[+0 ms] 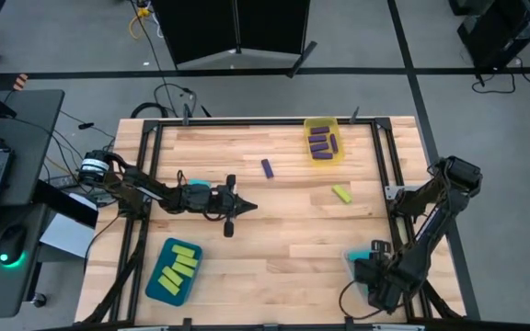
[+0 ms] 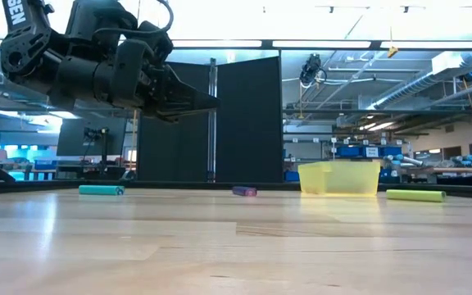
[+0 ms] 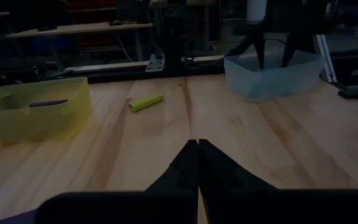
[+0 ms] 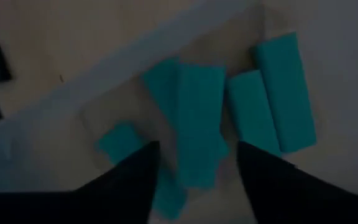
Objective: Sort blocks
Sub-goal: Put the light blue block into the transparent bin, then put the green block into the blue bin
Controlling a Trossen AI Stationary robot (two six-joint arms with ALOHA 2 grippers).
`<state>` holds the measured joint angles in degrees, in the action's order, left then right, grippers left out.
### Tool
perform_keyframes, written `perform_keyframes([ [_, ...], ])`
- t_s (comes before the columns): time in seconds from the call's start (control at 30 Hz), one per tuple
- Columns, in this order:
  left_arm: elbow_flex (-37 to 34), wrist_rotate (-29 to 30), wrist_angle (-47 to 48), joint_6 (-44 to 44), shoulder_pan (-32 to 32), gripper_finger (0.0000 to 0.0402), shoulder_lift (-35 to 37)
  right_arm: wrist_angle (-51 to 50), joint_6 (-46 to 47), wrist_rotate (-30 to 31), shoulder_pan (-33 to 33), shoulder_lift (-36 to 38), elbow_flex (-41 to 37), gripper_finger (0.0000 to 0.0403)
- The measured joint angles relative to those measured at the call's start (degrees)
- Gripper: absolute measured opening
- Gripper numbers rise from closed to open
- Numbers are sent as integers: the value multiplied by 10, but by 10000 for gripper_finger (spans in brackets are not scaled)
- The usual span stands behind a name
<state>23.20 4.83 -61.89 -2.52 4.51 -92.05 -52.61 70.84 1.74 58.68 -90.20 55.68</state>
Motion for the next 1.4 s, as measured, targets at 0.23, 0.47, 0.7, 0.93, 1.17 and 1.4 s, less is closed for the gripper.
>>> perform_keyframes([
  [0.23,0,6,1,12,0,10,0,-125,24,-5,-35,34,71,266],
  [0.47,0,10,1,15,0,10,0,-274,90,77,-140,95,127,233],
  [0.7,0,10,1,46,0,10,0,-248,0,168,-334,152,46,219],
  [0.93,0,10,2,46,0,10,0,-61,-193,120,-544,164,-101,226],
  [1.17,0,10,2,45,0,10,0,62,-325,85,-684,138,-139,242],
  [1.4,0,10,1,45,0,10,0,70,-381,84,-721,87,-140,247],
])
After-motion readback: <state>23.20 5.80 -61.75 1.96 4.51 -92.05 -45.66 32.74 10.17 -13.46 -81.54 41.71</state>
